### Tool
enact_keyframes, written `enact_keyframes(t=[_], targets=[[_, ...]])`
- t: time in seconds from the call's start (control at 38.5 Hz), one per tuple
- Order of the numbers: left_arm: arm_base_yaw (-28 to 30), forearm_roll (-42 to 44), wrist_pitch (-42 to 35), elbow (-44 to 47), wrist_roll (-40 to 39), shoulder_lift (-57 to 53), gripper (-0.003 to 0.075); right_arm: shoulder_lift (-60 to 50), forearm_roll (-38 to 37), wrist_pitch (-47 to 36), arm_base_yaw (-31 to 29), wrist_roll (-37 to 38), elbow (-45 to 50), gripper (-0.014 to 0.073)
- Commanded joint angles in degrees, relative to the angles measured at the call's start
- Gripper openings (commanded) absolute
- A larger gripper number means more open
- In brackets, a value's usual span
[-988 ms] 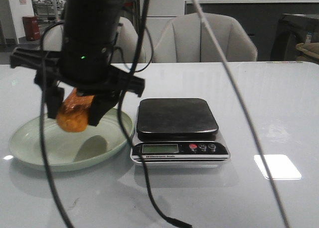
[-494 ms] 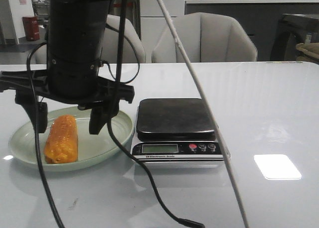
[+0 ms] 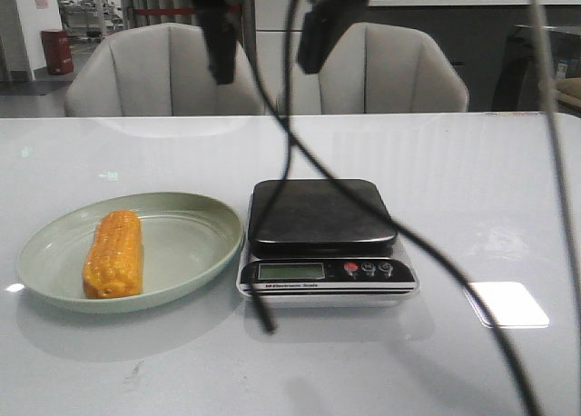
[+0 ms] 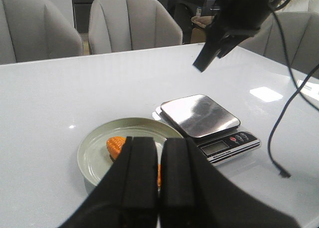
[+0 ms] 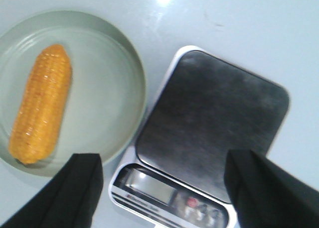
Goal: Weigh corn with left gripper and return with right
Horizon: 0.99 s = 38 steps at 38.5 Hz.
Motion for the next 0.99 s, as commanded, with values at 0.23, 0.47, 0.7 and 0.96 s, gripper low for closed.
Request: enact_keyframes(t=[0.23,0.47,0.7,0.96], targets=[[-0.4,1.5,-4.3,-1.3,-0.1,-1.1,0.0122,-21.7,6.7,-6.7,-9.9,-10.1,19.3,0.0603],[-0.4,1.5,-4.3,-1.3,-0.1,-1.1,0.0122,-36.5,6.7,-15.2,-10.9,-10.2,35.9,0.0603],[-0.4,1.5,-4.5,-1.3,-0.1,-1.1,0.0122,-53.6,6.2,-24.6,-10.9,-10.2,51.5,0.0603],[-0.4,1.5,-4.7,-1.2,-0.1,-1.1,0.0122,-72.4,5.0,-34.8,-10.9,-10.2,66.8,0.0603]])
